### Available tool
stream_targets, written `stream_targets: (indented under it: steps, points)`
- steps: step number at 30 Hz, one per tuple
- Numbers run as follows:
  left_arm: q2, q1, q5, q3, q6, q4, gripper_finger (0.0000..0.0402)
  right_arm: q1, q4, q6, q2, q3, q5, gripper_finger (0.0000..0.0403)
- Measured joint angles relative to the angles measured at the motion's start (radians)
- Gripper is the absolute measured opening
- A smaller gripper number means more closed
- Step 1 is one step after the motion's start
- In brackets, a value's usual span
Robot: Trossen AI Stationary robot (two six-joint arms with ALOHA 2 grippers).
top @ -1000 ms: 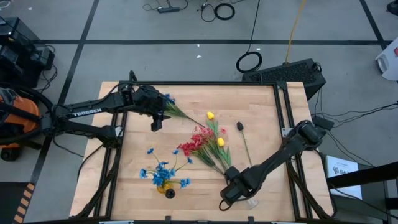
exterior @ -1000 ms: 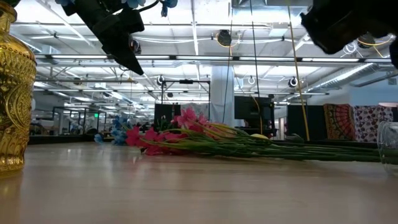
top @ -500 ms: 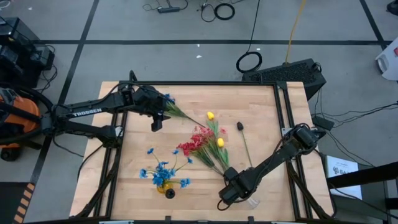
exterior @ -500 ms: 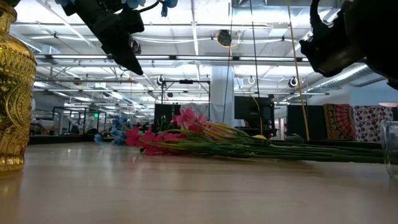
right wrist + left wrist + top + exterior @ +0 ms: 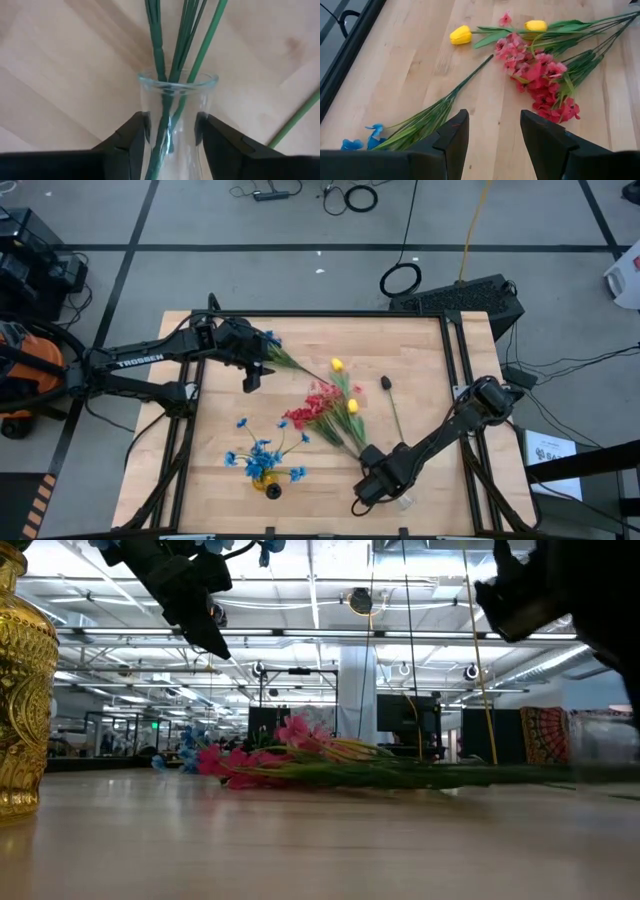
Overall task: Sort flowers into vase by color
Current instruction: Put the yellow tulip into the transparent vase
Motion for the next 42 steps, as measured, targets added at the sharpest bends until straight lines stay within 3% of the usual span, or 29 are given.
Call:
stream_targets:
  steps: [4, 11, 20, 31, 42]
  points:
    - [0.0, 0.0, 0.0, 0.0, 0.0, 0.001, 0.0185, -0.024, -0.015, -0.026, -0.037, 0.0, 0.064, 0.0172]
    - [0.0, 0.0, 0.0, 0.0, 0.0, 0.001, 0.0185, -0.064, -0.044, -0.106, -0.102, 0.0, 0.209, 0.0155]
    - [0.0, 0.0, 0.0, 0.0, 0.0, -0.001, 0.0185, -0.095, -0.05, -0.188, -0.156, 0.0, 0.317, 0.016]
    - [-0.004, 0.0, 0.0, 0.0, 0.0, -0.001, 0.0185, -0.092, -0.052, -0.188, -0.202, 0.0, 0.568, 0.0161]
    - [-0.211, 0.001, -0.002, 0.002, -0.001, 0.1, 0.0185, -0.091, -0.098, -0.165, -0.201, 0.0, 0.639, 0.0161]
